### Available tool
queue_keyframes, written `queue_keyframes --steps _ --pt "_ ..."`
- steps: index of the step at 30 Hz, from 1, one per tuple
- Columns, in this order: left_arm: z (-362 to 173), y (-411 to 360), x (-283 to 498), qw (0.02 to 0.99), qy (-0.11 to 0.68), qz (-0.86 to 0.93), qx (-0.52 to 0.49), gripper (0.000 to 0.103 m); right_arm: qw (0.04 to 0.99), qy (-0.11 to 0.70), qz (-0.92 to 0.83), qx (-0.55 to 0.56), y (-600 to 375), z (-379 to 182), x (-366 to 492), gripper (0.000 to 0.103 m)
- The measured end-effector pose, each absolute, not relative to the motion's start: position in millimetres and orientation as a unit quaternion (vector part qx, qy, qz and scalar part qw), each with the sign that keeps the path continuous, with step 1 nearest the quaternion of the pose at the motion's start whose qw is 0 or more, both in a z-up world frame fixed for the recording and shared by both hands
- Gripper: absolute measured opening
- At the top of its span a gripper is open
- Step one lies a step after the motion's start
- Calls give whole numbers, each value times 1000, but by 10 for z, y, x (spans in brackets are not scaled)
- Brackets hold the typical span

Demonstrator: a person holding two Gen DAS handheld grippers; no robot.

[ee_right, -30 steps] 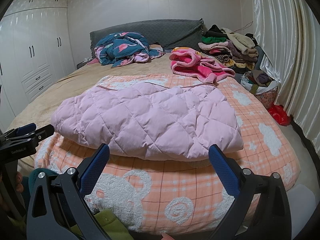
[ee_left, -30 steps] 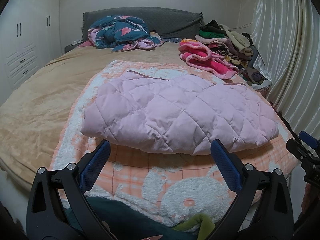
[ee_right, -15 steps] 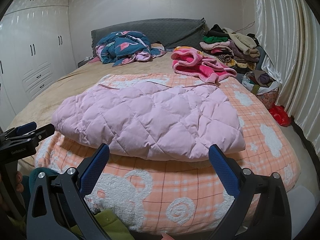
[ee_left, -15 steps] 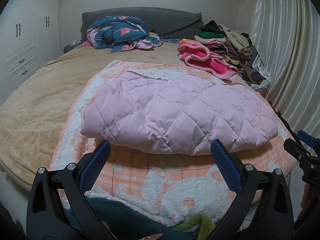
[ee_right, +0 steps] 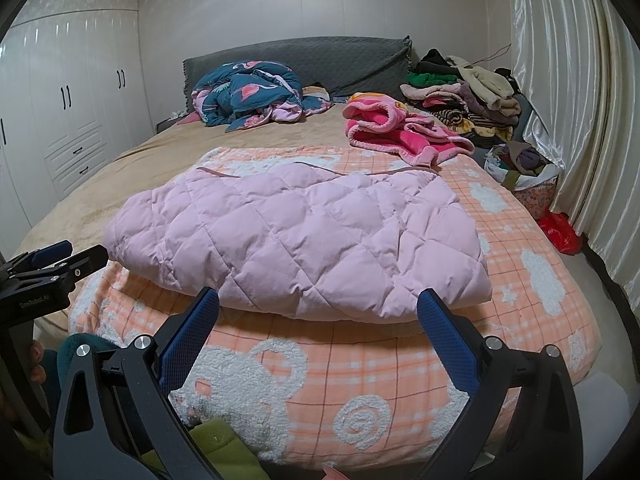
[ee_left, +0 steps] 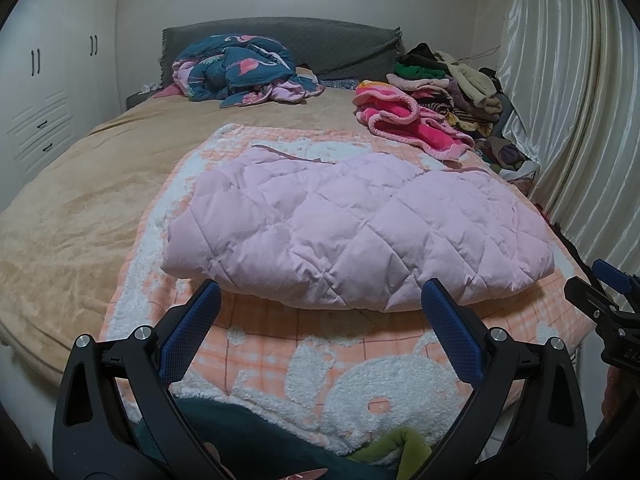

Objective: Fold large clothes

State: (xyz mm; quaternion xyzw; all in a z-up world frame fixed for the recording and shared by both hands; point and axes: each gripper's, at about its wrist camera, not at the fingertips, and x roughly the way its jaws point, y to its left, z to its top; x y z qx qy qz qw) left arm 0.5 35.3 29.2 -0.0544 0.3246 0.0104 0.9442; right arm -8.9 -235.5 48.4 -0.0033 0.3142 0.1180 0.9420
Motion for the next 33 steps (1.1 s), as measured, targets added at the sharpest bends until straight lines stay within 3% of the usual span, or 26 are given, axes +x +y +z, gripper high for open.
queue_keyframes --steps 22,27,33 --pt "112 591 90 938 339 38 -61 94 943 327 60 22 -2769 240 -80 99" --pt "-30 936 281 926 359 77 -86 94 943 330 -30 39 -3420 27 -63 99" --pt "-216 1868 674 910 357 189 -96 94 903 350 -230 97 -5090 -492 -133 99"
